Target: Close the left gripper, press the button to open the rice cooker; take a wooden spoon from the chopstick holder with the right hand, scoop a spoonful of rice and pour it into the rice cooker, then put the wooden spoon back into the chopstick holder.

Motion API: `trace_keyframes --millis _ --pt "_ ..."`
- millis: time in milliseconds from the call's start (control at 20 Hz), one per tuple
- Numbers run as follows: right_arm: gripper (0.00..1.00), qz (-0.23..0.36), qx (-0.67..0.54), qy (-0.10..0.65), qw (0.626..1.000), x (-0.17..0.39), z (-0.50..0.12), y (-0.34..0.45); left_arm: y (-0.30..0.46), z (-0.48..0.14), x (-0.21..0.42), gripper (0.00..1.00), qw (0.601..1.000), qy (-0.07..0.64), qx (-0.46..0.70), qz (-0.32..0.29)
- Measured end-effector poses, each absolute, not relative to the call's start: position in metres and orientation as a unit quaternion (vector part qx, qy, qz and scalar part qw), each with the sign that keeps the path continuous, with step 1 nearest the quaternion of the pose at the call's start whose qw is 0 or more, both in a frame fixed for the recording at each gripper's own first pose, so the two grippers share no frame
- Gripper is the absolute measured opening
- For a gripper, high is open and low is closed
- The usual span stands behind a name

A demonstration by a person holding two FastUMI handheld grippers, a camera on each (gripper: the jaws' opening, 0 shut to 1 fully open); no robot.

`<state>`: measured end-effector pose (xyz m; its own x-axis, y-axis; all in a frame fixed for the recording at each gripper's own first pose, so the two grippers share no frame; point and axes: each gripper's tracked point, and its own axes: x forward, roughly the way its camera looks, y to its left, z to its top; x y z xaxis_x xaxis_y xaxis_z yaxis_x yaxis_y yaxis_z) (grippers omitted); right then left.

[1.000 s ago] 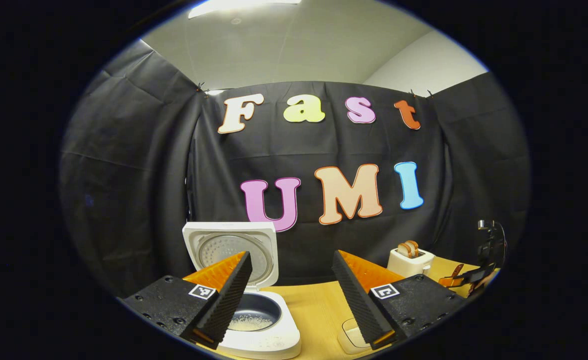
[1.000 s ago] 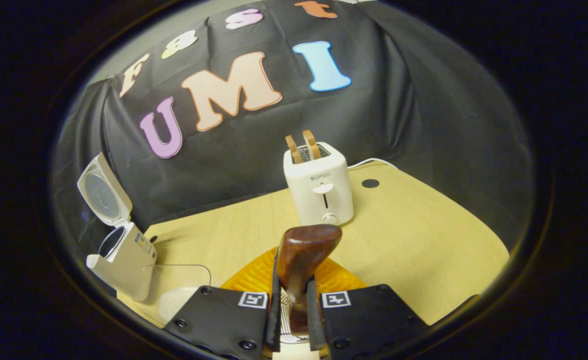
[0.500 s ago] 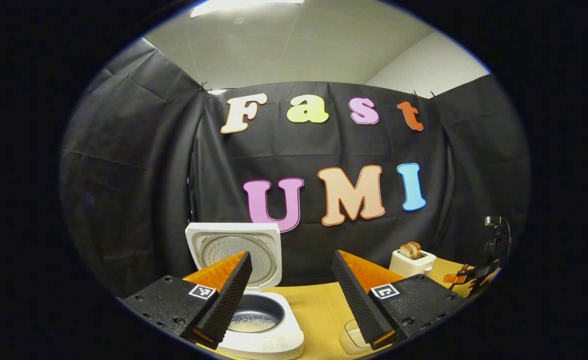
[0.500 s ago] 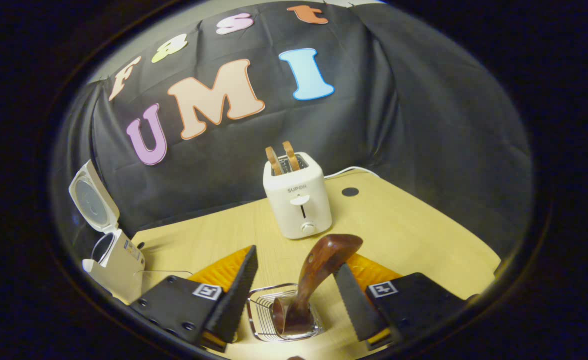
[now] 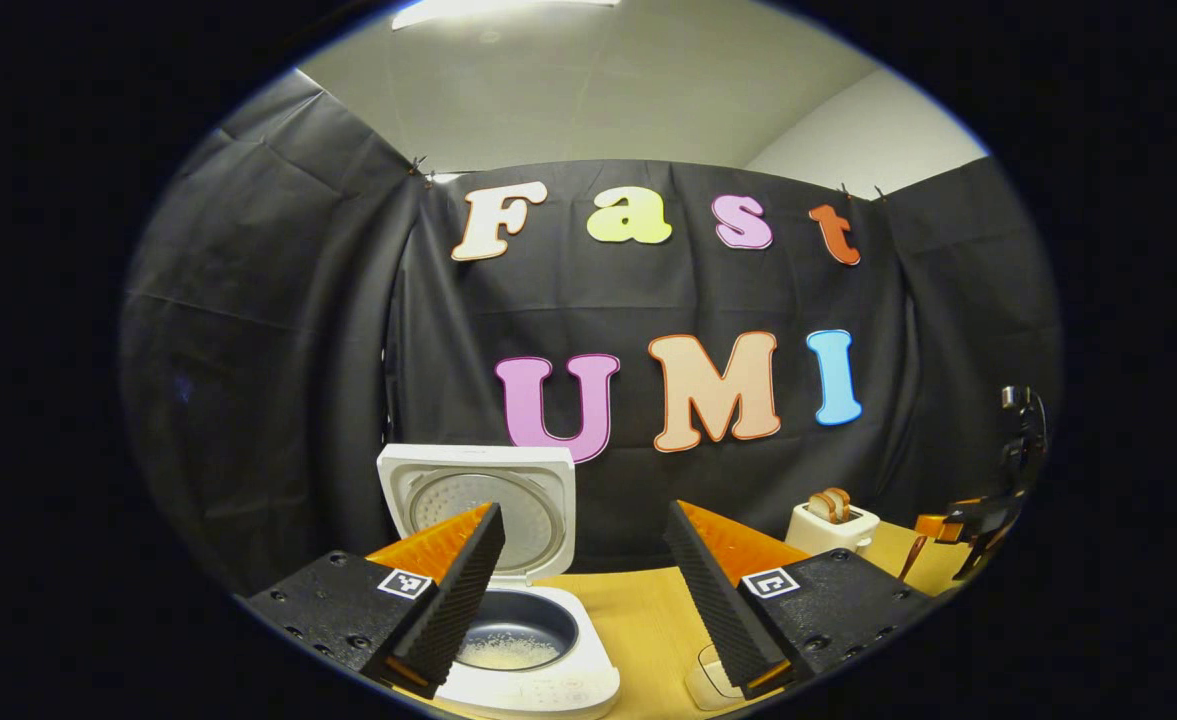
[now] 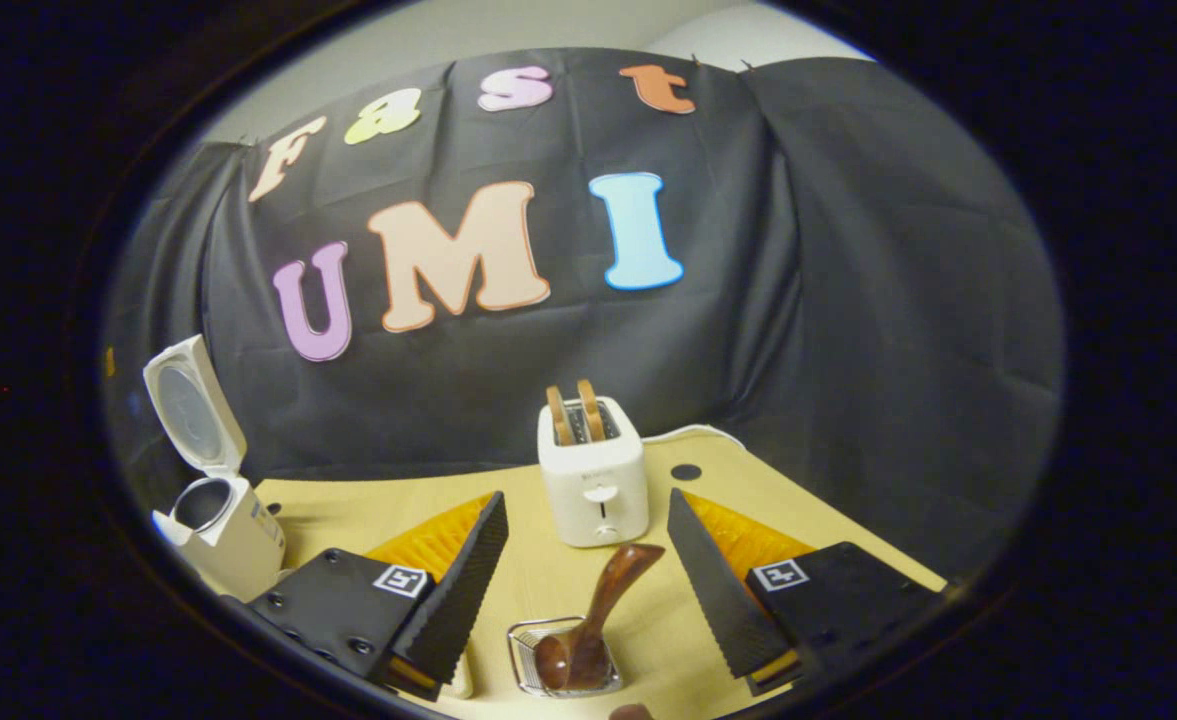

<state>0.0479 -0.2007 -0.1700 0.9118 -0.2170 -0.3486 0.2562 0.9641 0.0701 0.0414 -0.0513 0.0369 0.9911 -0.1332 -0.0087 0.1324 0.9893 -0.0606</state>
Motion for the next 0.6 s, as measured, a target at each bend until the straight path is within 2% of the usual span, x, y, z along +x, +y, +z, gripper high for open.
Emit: trace_keyframes --millis 600 --pt "0.99 -0.035 0.037 0.142 0.989 0.046 -0.111 -0.104 0.019 0.048 0.112 0.95 0.998 0.027 -0.041 -0.036"
